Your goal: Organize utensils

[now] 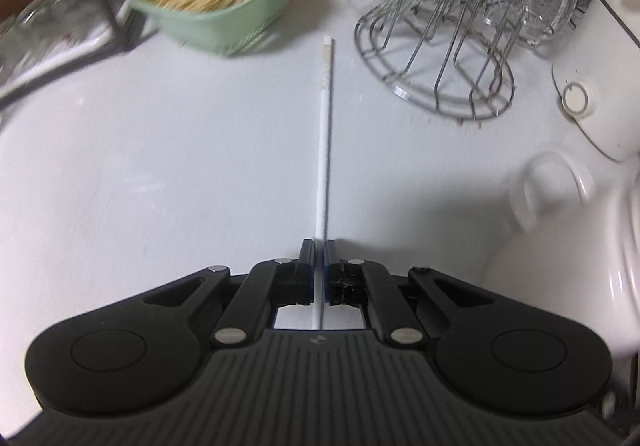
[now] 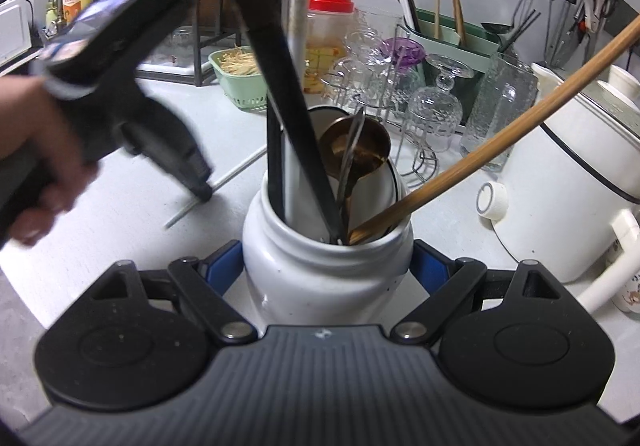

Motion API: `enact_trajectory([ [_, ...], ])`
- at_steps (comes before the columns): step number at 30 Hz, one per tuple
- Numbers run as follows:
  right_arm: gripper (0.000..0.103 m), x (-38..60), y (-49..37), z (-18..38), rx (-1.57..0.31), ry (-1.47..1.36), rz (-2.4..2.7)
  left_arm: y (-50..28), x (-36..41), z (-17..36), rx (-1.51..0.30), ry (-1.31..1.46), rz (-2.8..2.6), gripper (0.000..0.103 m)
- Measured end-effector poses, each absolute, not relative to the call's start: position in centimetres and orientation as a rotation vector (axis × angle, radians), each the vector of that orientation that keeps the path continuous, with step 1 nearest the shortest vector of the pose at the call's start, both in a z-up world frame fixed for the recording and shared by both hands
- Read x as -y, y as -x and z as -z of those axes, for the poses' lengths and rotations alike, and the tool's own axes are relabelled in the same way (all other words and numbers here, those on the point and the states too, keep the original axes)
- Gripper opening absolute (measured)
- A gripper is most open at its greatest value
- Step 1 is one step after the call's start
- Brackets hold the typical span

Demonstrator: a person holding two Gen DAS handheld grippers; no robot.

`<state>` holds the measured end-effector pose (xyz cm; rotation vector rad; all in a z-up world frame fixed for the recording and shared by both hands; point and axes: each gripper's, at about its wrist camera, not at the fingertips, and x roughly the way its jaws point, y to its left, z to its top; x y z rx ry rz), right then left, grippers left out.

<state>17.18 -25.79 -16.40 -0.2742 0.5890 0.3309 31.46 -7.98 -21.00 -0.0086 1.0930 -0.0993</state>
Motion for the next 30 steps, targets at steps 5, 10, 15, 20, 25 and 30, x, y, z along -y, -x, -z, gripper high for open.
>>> enact_trajectory([
  [5,0.091,24.7,-17.7,16.3,-0.587,0.284,-0.359,-27.1,5.7,21.1,-1.122,0.080,0.096,0.004],
  [10,0.091,23.4,-18.1,16.3,-0.585,0.294,-0.384,-22.4,3.9,21.0,-1.147,0.153,0.093,0.002],
  [15,0.091,22.2,-18.6,16.1,-0.597,0.306,-0.411,-18.6,2.9,21.0,-1.182,0.211,0.087,0.001],
  [20,0.091,21.5,-19.2,16.1,-0.597,0.316,-0.431,-15.9,2.1,21.4,-1.192,0.278,0.102,0.001],
  [25,0.091,21.0,-19.7,16.1,-0.593,0.322,-0.442,-15.9,1.4,20.9,-1.132,0.265,0.109,0.003],
  [30,0.091,21.1,-19.7,16.2,-0.592,0.321,-0.442,-18.1,1.4,20.5,-1.053,0.219,0.126,0.023],
])
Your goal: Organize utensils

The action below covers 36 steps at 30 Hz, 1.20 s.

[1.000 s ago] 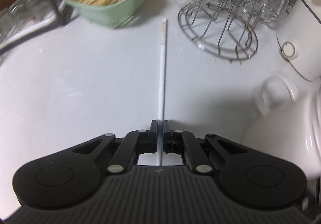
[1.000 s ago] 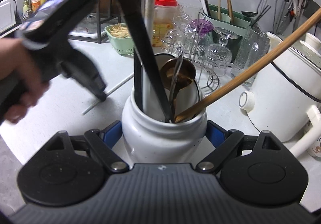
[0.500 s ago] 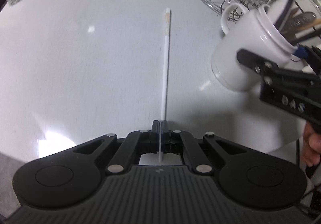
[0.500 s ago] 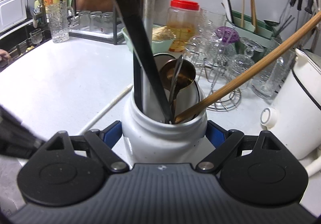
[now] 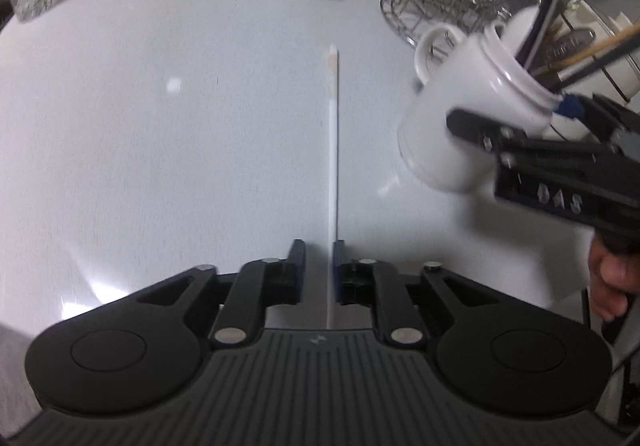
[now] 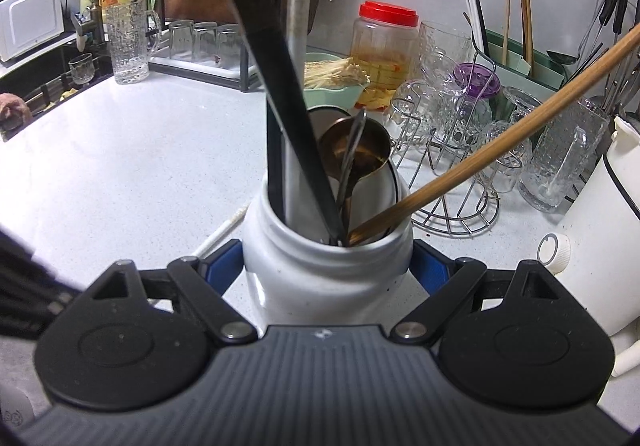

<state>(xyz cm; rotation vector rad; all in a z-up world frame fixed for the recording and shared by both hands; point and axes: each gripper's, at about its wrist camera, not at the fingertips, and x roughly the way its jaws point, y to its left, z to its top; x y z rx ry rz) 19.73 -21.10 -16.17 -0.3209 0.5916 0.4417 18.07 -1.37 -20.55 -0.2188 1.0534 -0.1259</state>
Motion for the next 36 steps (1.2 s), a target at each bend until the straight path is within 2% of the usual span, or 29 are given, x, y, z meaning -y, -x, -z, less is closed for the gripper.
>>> enact_trajectory([
  [7,0.091,21.0,-19.6,16.2,-0.594,0.319,-0.436,-24.2,0.5,20.1,-0.968,0.241,0.116,0.024],
  [18,0.091,21.3,-19.4,16.3,-0.586,0.317,-0.442,-30.3,2.8,21.9,-0.949,0.196,0.169,0.021],
  [20,0.091,21.3,-19.4,16.3,-0.585,0.318,-0.445,-30.6,3.8,21.8,-0.950,0.115,0.146,0.018],
  [22,0.091,21.3,-19.4,16.3,-0.584,0.319,-0.446,-30.6,4.3,21.7,-0.965,0.070,0.144,0.009],
  [36,0.091,21.1,-19.7,16.2,-0.598,0.322,-0.439,-22.8,1.4,21.7,-1.059,0.201,0.053,0.007],
])
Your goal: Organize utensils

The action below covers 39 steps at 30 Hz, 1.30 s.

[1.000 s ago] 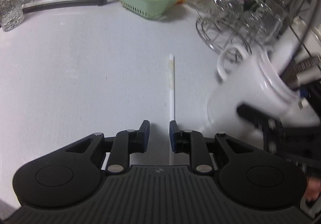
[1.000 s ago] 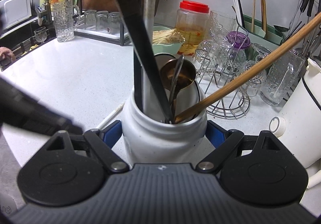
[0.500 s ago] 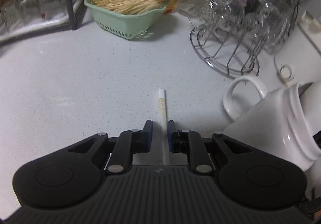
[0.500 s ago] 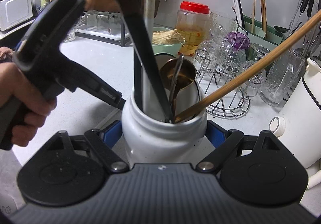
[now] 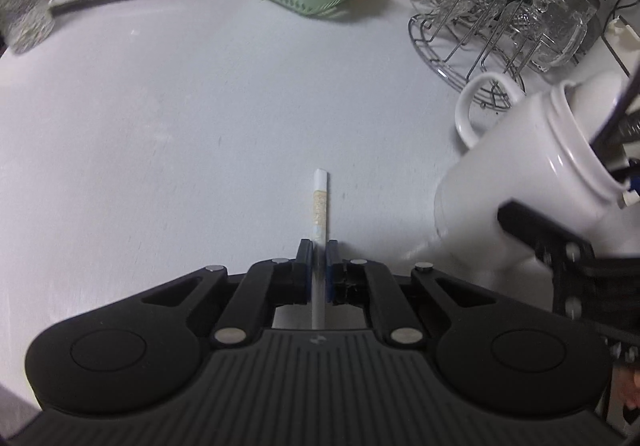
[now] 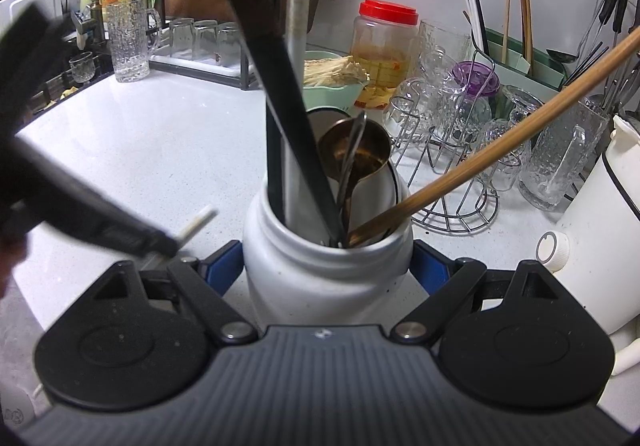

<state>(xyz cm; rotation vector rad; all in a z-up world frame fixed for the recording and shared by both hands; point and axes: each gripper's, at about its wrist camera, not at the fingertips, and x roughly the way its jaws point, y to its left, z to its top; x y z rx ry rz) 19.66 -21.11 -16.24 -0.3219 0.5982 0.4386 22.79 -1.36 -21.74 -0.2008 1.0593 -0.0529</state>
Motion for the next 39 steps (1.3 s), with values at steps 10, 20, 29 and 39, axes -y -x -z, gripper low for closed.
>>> enact_trajectory([
  [10,0.091,20.6,-19.7,16.4,-0.592,0.327,-0.441,-18.9,-1.6,19.8,-1.025,0.315,0.042,0.012],
  [20,0.091,19.8,-19.5,16.5,-0.595,0.312,-0.411,-11.4,-3.0,18.5,-1.090,0.419,0.009,0.039],
  [29,0.091,19.6,-19.4,16.5,-0.593,0.320,-0.425,-9.0,-1.1,21.6,-1.195,0.424,0.077,0.038],
  [39,0.091,19.7,-18.3,16.5,-0.594,0.324,-0.434,-10.4,0.1,23.7,-1.219,0.399,0.101,0.007],
])
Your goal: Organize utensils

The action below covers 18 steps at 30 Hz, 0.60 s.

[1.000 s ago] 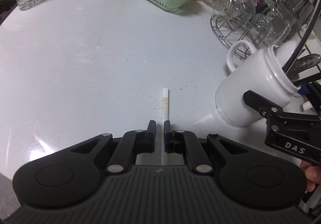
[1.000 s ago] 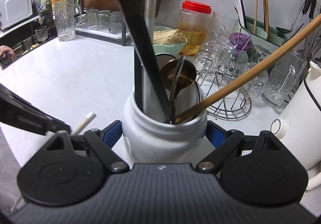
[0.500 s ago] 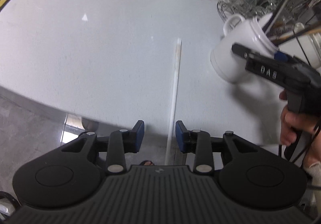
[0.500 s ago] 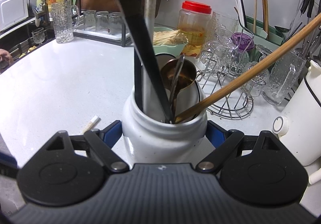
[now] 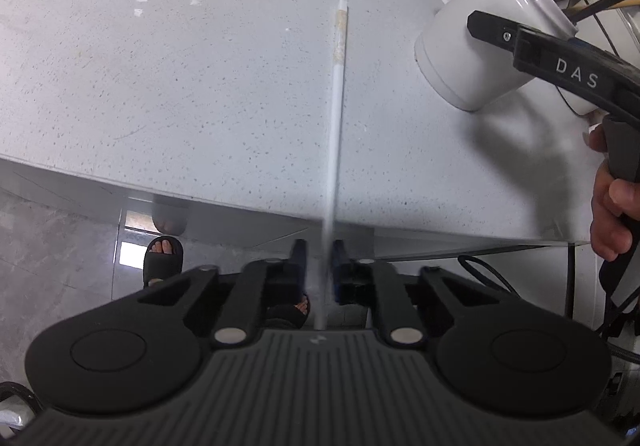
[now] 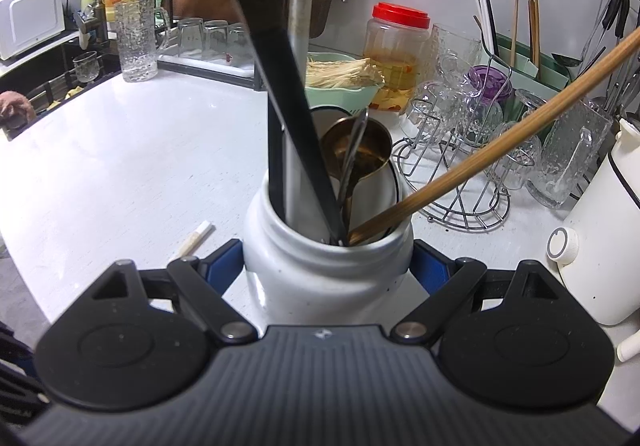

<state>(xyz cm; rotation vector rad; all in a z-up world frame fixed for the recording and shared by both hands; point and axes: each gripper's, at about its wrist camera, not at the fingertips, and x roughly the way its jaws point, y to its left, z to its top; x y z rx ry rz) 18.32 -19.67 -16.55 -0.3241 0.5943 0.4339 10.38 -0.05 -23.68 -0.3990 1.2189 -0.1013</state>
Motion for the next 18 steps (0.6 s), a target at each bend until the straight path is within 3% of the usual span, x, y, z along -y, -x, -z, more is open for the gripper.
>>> enact_trajectory([
  [7,0.091,19.6,-17.9,16.6,-0.594,0.327,-0.437,-10.2,-1.1,21.8,-1.191,0.377,0.085,0.005],
  [18,0.091,19.5,-17.8,16.8,-0.582,0.312,-0.411,-12.2,-3.6,13.9,-1.081,0.320,0.080,0.005],
])
